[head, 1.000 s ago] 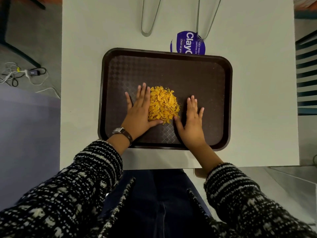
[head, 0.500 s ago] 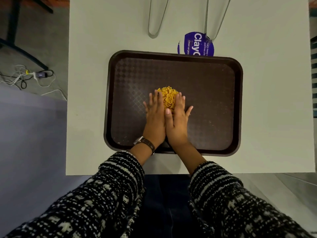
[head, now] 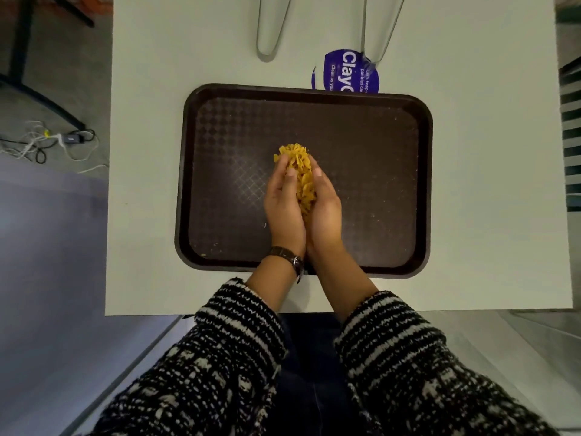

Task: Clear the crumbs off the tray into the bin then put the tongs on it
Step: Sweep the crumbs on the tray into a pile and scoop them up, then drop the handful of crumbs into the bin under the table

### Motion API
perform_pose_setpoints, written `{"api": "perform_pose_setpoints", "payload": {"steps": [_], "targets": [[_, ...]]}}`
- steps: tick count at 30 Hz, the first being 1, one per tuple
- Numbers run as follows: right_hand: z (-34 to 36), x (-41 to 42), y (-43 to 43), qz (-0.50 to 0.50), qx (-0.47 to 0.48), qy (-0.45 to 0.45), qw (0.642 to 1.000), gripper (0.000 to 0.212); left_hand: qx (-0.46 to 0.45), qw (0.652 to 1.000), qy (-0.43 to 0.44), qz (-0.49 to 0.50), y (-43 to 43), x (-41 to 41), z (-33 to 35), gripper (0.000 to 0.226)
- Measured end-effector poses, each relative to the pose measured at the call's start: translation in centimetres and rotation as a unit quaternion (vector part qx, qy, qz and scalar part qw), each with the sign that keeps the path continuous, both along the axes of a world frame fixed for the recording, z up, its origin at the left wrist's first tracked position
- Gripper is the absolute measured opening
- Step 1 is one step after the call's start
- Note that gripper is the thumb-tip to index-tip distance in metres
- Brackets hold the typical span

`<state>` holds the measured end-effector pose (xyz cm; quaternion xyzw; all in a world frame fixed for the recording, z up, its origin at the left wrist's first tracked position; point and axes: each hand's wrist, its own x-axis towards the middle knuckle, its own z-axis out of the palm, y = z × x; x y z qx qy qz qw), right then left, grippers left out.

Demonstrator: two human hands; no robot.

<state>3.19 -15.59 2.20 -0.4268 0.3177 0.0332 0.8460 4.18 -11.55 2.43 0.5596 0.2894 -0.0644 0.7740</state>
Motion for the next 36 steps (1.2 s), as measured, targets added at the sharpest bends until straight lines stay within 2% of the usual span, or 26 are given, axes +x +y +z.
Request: {"api": "perform_pose_setpoints", "payload": {"steps": [3, 6, 8, 11, 21, 27, 31, 36], "targets": [[-0.3, 0.2, 0.1, -0.066, 0.134, 0.022, 0.989, 0.043, -0.149, 0.985, 0.056, 0.073, -0.2, 0.3, 1.0, 0.029], [0.0, 0.2, 0.1, -0.092, 0.177, 0.015, 0.98, 0.044, -0.274, 0.955, 0.063, 0.1, 0.0, 0.3, 1.9, 0.026], [0.5, 0.0, 0.0, -0.089, 0.193, -0.001, 0.977, 0.038, -0.306, 0.945, 0.055, 0.099, 0.2, 0.1, 2.5, 0.026], [1.3, -0.1, 0.2, -0.091, 0.205, -0.007, 0.974, 0.031, -0.293, 0.95, 0.041, 0.099, 0.5, -0.3, 3.4, 0.025], [3.5, -2.0, 1.7, -0.107, 0.22, -0.054, 0.968, 0.032, -0.297, 0.953, 0.016, 0.053, 2.2, -2.2, 5.7, 0.028], [4.9, -6.4, 2.0, -0.137, 0.234, -0.086, 0.959, 0.028, -0.322, 0.947, 0.006, 0.006, 2.5, -6.3, 7.4, 0.038], [6.4, -10.6, 1.0, -0.169, 0.233, -0.093, 0.953, 0.03, -0.315, 0.949, 0.019, -0.011, 1.3, -9.9, 7.6, 0.026], [6.7, -16.2, -1.9, -0.21, 0.232, -0.082, 0.946, 0.031, -0.298, 0.952, 0.049, -0.049, -1.8, -14.9, 6.3, 0.027]]}}
